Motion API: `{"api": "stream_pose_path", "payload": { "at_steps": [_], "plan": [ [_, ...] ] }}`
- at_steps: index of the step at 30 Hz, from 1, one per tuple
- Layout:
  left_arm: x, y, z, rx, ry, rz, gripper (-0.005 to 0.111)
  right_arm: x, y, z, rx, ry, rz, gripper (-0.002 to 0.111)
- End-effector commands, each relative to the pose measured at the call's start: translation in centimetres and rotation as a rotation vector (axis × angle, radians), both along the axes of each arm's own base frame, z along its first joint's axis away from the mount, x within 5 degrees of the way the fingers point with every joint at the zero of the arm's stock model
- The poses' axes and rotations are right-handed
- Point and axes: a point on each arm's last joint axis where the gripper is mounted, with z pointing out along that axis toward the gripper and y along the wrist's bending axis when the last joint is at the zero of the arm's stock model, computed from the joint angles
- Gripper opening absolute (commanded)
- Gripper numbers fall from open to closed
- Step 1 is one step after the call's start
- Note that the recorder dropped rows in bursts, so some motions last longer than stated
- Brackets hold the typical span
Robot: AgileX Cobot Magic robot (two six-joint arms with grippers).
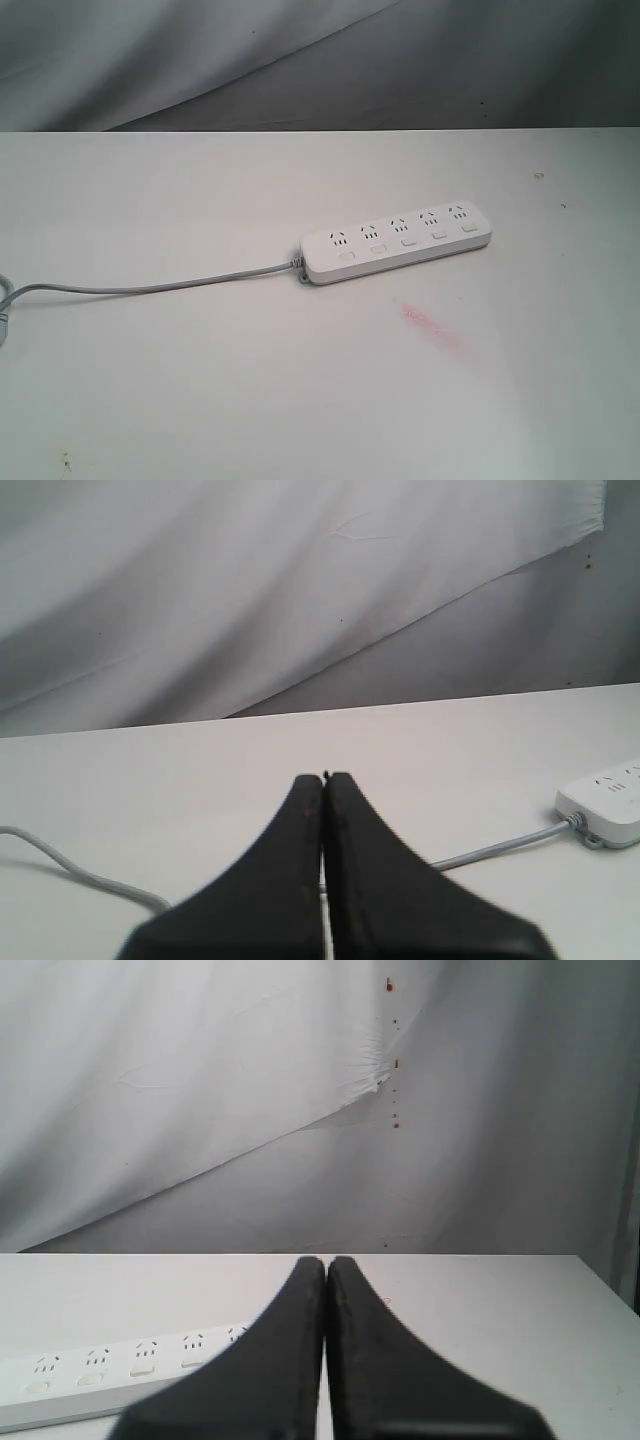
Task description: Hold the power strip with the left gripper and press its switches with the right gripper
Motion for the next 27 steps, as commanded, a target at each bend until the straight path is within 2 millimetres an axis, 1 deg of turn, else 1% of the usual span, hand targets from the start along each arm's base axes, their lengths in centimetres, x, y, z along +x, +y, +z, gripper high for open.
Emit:
{"api": "stream_pose_path", "payload": {
  "at_steps": [1, 5, 6, 10, 12, 14, 16, 19, 22, 24, 27],
  "plan": [
    [0.0, 0.0, 0.0, -0.005, -0.007, 0.002, 0.0, 0.0, 0.0, -0.2, -0.009, 0.005, -0.005, 0.0],
    [0.0, -0.1, 0.2, -0.06, -0.02, -0.002, 0.0, 0.0, 0.0, -0.1, 0.001, 0.001, -0.005, 0.0],
    [0.0, -0.1, 0.4, -0.11, -0.036, -0.004, 0.0, 0.0, 0.0, -0.1, 0.038, 0.006, -0.002, 0.0],
    [0.0, -0.1, 1.0, -0.341, -0.061, -0.008, 0.001, 0.0, -0.1, 0.4, 0.332, 0.0, 0.017, 0.0],
    [-0.1, -0.2, 1.1, -0.392, -0.032, -0.016, 0.001, 0.0, -0.1, 0.4, 0.364, 0.01, 0.019, 0.0],
    [-0.4, -0.3, 2.6, -0.462, -0.048, -0.033, 0.001, -0.1, 0.0, 0.7, 0.361, 0.028, 0.025, 0.0],
    [-0.8, -0.4, 4.2, -0.545, -0.058, -0.059, 0.001, -0.4, 0.1, 1.7, 0.368, 0.046, 0.039, 0.0],
    [-1.3, -0.6, 5.8, -0.638, -0.057, -0.099, 0.001, -0.3, 0.3, 3.3, 0.396, 0.104, 0.055, 0.0],
    [-0.7, -1.1, 6.4, -0.73, 0.046, -0.118, 0.0, 0.4, 0.7, 5.5, 0.385, 0.177, 0.065, 0.0],
    [0.2, -1.6, 6.6, -0.704, 0.148, -0.121, 0.0, 1.1, 1.1, 7.1, 0.312, 0.234, 0.091, 0.0],
    [2.1, -2.5, 7.1, -0.563, 0.29, -0.147, 0.0, 2.9, 2.2, 8.9, 0.181, 0.351, 0.167, 0.0]
  ]
}}
